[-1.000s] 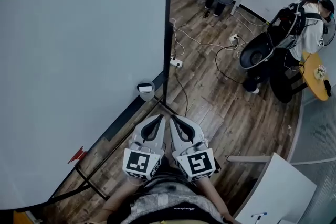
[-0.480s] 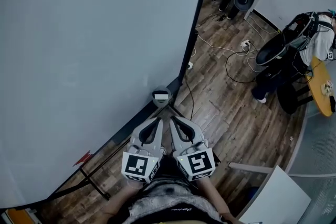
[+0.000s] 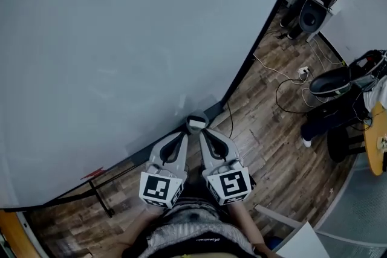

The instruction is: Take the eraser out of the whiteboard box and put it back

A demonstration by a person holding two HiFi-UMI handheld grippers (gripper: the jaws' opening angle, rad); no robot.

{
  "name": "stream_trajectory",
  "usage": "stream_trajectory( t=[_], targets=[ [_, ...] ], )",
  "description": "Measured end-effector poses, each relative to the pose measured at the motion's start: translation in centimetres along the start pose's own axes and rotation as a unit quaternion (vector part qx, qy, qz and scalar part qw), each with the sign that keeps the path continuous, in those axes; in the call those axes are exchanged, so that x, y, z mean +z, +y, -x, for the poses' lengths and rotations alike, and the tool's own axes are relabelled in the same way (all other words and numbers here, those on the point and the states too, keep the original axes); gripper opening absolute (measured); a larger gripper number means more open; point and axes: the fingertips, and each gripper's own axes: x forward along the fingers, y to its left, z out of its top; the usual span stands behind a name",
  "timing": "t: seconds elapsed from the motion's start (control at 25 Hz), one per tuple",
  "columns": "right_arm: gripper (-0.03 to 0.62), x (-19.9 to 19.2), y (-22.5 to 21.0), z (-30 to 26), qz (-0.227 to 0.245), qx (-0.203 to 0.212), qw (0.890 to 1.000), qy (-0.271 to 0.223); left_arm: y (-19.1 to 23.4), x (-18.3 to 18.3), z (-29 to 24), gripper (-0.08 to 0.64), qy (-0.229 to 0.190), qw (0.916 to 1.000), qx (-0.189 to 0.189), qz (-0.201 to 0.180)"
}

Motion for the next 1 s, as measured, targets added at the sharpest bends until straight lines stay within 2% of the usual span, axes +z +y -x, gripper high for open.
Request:
stream_trajectory(
  t=[0.2,0.4,0.6,1.0],
  targets=[
    [0.003,1.8,-1.1,-2.1,0.004,0.058,0.998,-0.001,0.8,2.0,-2.0,0.000,-0.007,0.9987,0.051,0.006],
    [0.003,1.9,-2.4,-3.8,0.008,0.092,0.996,0.004,1.7,2.3,-3.6,0.000,-0.012,0.9962,0.086,0.010],
    [0.003,2.2,-2.8,-4.8,0.011,0.139,0.990,0.004,2.2,2.5,-4.4,0.000,-0.012,0.9911,0.132,0.008],
    [0.006,1.7,-2.8,-6.0,0.024,0.215,0.976,0.007,2.7,2.4,-4.4,0.000,-0.014,0.9791,0.203,0.007]
  ],
)
